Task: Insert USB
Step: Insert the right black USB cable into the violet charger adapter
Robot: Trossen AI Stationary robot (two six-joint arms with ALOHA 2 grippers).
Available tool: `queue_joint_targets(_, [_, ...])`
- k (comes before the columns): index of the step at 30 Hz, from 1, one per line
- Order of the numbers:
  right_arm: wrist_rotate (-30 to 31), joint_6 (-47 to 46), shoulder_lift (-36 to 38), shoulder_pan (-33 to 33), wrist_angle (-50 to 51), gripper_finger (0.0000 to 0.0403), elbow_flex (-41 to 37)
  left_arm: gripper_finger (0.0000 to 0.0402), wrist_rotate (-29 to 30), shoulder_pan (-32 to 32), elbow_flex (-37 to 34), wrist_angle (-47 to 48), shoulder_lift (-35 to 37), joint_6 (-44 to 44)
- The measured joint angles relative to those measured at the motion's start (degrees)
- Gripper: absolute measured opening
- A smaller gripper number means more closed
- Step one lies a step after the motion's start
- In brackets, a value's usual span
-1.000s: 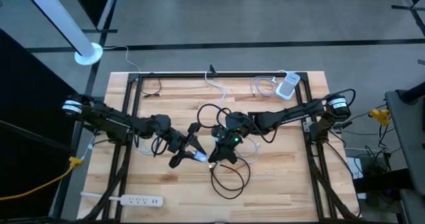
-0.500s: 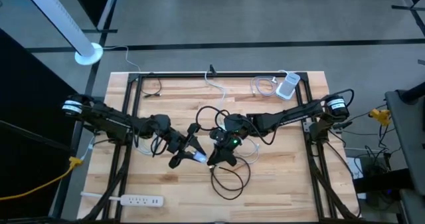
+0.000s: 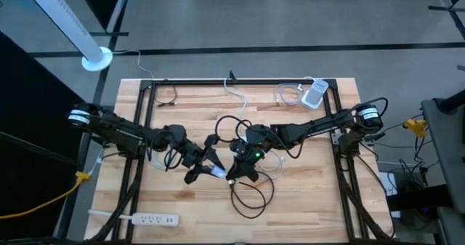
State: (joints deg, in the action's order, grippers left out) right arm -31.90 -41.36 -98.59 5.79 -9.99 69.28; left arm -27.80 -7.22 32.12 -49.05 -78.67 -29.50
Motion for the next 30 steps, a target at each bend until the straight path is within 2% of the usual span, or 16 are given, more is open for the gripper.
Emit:
queue_joint_targets(9, [0.1, -0.1, 0.1, 0.4, -0.2, 0.0022, 0.0, 0.0117, -0.4, -0.1, 1.7, 2.5, 0.0, 0.0])
queue_joint_targets(14, [0.2, -0.1, 0.1, 0.5, -0.3, 0.0022, 0.0, 0.0117, -3.5, 0.0, 3.1, 5.4, 0.0, 0.0])
queue_joint_targets(19, [0.1, -0.8, 0.1, 0.5, -0.3, 0.0022, 0.0, 0.0117, -4.2, -0.1, 5.0, 10.3, -0.1, 0.4])
queue_joint_targets(26, [-1.0, -1.3, 0.0, 0.5, 0.0, 0.0022, -0.3, 0.0117, -6.3, -0.2, 8.8, 11.0, -5.4, 0.4])
queue_joint_targets(30, [-1.6, -1.3, -0.1, 0.8, 0.4, 0.0022, -0.3, 0.0117, -10.7, -0.1, 11.4, 11.0, -8.8, 0.4])
